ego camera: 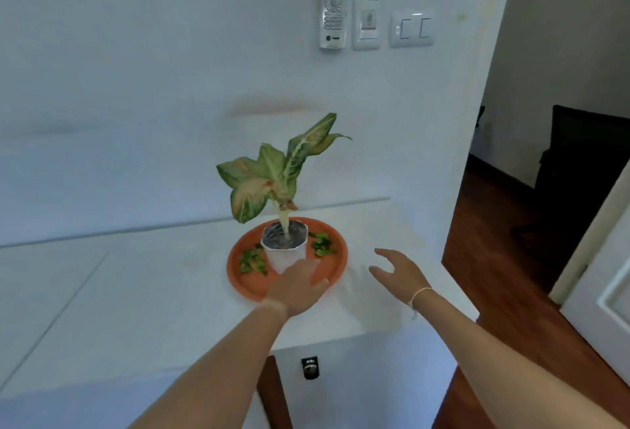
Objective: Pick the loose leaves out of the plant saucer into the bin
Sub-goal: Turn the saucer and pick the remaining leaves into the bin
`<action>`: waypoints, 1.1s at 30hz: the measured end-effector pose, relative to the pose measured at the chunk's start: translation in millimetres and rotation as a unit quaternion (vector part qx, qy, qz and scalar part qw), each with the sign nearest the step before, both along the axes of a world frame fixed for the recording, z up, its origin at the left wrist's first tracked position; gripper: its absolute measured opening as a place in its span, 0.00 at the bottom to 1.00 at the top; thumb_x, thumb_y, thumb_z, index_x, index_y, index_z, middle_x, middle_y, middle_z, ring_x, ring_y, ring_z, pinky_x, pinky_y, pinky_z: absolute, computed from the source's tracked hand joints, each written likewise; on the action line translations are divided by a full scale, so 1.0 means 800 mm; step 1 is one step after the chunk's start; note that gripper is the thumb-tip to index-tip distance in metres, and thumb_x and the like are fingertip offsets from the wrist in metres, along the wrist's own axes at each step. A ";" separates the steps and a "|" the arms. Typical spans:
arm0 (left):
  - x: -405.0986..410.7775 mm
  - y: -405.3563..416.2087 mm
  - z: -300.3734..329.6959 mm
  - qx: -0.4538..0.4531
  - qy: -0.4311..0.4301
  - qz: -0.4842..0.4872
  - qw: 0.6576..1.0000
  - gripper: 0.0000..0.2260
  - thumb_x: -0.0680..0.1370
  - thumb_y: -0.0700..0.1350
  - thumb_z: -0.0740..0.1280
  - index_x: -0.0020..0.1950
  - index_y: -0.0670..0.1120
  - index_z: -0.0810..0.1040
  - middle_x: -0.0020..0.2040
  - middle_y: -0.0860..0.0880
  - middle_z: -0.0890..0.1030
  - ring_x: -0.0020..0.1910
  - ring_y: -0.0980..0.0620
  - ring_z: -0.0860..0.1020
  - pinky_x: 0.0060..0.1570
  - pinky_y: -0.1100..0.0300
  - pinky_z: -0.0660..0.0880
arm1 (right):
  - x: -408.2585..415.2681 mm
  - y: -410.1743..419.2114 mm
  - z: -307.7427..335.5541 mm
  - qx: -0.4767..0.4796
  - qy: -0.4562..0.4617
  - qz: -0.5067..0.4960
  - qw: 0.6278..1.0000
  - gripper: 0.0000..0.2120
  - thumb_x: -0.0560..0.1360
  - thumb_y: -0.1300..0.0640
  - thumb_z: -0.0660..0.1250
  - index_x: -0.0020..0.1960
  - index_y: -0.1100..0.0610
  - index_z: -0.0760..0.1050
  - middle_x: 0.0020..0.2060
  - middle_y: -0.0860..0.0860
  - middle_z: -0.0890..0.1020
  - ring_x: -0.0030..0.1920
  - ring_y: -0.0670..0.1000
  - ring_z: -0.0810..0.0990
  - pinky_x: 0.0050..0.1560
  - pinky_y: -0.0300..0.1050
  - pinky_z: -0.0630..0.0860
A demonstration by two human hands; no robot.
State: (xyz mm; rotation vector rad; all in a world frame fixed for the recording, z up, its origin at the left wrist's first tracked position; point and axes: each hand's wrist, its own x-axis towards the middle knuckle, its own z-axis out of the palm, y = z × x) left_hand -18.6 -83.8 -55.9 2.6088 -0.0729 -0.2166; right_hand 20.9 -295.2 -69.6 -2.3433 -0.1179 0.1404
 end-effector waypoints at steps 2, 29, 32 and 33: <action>-0.017 0.040 -0.008 -0.003 -0.019 0.028 0.999 0.23 0.80 0.52 0.59 0.74 0.47 0.65 0.74 0.48 0.67 0.71 0.49 0.66 0.69 0.56 0.63 | -0.008 0.031 -0.007 0.004 0.008 0.003 1.000 0.25 0.77 0.50 0.63 0.72 0.52 0.66 0.72 0.50 0.68 0.72 0.50 0.66 0.70 0.42 0.61; 0.005 0.058 -0.064 -0.354 -0.029 0.522 0.776 0.23 0.73 0.35 0.62 0.68 0.38 0.65 0.61 0.38 0.75 0.56 0.38 0.77 0.52 0.45 0.80 | 0.071 0.070 -0.043 0.234 0.178 -0.064 0.954 0.25 0.76 0.55 0.64 0.72 0.57 0.65 0.53 0.56 0.78 0.44 0.54 0.78 0.57 0.50 0.77; 0.002 0.058 -0.066 -0.377 -0.036 0.515 0.769 0.22 0.75 0.34 0.61 0.69 0.40 0.65 0.60 0.42 0.74 0.56 0.39 0.75 0.50 0.47 0.80 | 0.077 0.072 -0.046 0.274 0.194 -0.079 0.939 0.27 0.76 0.58 0.64 0.73 0.59 0.64 0.49 0.56 0.79 0.43 0.53 0.77 0.55 0.49 0.79; 0.000 0.060 -0.065 -0.387 -0.035 0.510 0.767 0.22 0.75 0.34 0.60 0.69 0.41 0.65 0.58 0.44 0.74 0.55 0.39 0.75 0.45 0.49 0.80 | 0.079 0.072 -0.046 0.285 0.199 -0.082 0.934 0.27 0.75 0.58 0.64 0.73 0.59 0.63 0.49 0.56 0.79 0.43 0.54 0.77 0.54 0.50 0.79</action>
